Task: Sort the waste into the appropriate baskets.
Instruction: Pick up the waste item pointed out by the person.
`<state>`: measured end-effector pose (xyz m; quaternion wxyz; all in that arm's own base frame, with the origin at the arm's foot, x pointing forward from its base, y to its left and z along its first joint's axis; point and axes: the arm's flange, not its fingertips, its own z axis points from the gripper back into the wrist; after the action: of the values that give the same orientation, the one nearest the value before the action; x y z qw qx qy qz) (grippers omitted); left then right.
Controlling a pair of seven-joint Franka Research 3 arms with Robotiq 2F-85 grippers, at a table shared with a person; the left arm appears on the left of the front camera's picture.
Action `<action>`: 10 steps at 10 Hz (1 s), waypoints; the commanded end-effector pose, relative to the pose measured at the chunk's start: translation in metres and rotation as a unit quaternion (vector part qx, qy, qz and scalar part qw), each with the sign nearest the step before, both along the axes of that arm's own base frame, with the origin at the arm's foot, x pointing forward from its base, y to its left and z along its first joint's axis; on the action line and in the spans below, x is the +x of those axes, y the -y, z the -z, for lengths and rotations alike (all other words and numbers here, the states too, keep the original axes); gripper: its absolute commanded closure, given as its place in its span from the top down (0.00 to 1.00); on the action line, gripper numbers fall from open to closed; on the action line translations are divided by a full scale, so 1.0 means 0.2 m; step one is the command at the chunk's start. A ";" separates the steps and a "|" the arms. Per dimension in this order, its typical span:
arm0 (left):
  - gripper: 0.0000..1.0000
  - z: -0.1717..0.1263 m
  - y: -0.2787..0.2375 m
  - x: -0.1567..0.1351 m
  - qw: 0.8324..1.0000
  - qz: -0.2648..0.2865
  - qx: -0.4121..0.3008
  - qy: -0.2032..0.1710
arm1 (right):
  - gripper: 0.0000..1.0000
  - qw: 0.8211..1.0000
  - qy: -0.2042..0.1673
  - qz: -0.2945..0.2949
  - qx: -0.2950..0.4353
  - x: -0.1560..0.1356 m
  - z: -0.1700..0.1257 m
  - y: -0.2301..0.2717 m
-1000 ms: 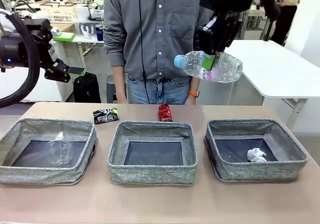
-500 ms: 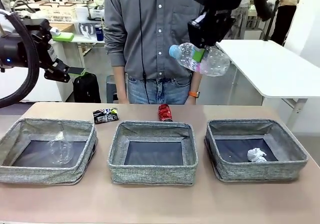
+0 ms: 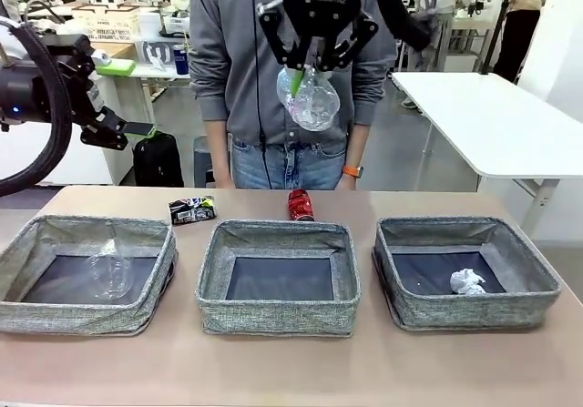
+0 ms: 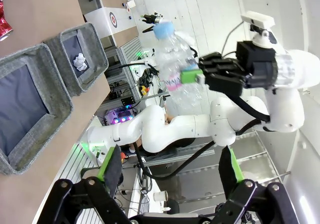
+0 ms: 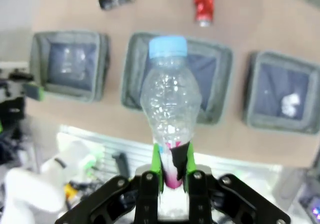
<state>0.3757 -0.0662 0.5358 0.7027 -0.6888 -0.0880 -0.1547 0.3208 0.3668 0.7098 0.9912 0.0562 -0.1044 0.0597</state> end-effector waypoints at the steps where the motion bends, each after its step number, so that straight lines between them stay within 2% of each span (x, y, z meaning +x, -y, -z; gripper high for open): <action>1: 0.99 -0.02 0.01 -0.01 1.000 -0.003 -0.009 -0.005 | 0.19 0.999 -0.031 0.008 -0.029 0.00 -0.16 -0.10; 7: 0.99 -0.02 0.01 -0.01 1.000 -0.003 -0.009 -0.005 | 0.19 1.000 0.016 -0.002 -0.019 -0.05 -0.41 -0.08; 8: 0.99 -0.02 0.01 -0.01 1.000 -0.003 -0.009 -0.005 | 0.19 1.000 0.021 0.006 -0.020 -0.04 -0.41 -0.08; 10: 0.99 -0.02 0.01 -0.01 1.000 -0.003 -0.009 -0.005 | 0.19 1.000 0.008 -0.009 -0.013 -0.06 -0.37 -0.05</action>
<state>0.3757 -0.0662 0.5358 0.7027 -0.6888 -0.0880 -0.1547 0.3123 0.3776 0.7863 0.9898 0.0442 -0.1150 0.0712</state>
